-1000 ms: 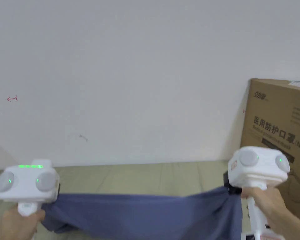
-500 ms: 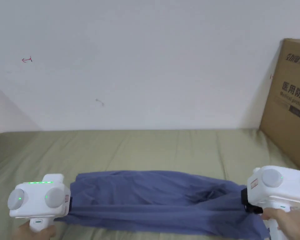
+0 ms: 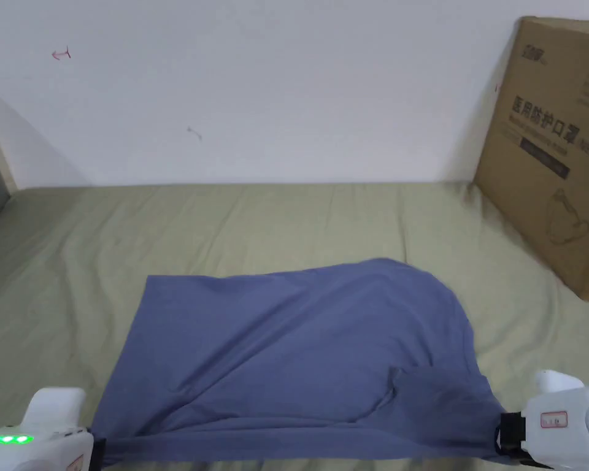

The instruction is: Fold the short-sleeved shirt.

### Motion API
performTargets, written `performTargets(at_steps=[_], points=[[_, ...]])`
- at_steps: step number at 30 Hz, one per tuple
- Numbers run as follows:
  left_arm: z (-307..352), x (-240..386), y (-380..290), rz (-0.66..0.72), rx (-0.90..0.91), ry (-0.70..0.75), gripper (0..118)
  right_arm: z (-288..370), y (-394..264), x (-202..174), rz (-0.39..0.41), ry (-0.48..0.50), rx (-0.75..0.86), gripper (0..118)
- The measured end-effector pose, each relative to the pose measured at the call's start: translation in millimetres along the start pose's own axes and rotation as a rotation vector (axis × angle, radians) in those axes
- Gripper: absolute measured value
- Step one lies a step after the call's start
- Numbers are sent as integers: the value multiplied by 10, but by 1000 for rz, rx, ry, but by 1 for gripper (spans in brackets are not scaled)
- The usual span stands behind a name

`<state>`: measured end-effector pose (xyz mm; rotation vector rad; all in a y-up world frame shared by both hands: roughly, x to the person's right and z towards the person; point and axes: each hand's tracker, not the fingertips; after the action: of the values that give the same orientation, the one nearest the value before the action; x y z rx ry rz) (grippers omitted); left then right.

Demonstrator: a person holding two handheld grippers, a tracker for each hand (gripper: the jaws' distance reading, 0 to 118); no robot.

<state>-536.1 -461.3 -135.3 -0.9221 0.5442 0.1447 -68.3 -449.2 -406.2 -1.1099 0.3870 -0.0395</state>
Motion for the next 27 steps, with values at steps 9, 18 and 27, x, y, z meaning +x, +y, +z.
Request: performTargets(at_steps=[9, 18, 27], points=[[650, -88, -1169, 88, -53, -34, 3, 555, -1126, 281, 0, -24, -21, 0], [810, -82, -1220, 86, -14, -19, 94, 685, -1294, 269, 43, -96, 46, 83], [1115, -22, -1565, 144, 2, -98, 0, 958, -1548, 89, 133, -26, 97, 0]])
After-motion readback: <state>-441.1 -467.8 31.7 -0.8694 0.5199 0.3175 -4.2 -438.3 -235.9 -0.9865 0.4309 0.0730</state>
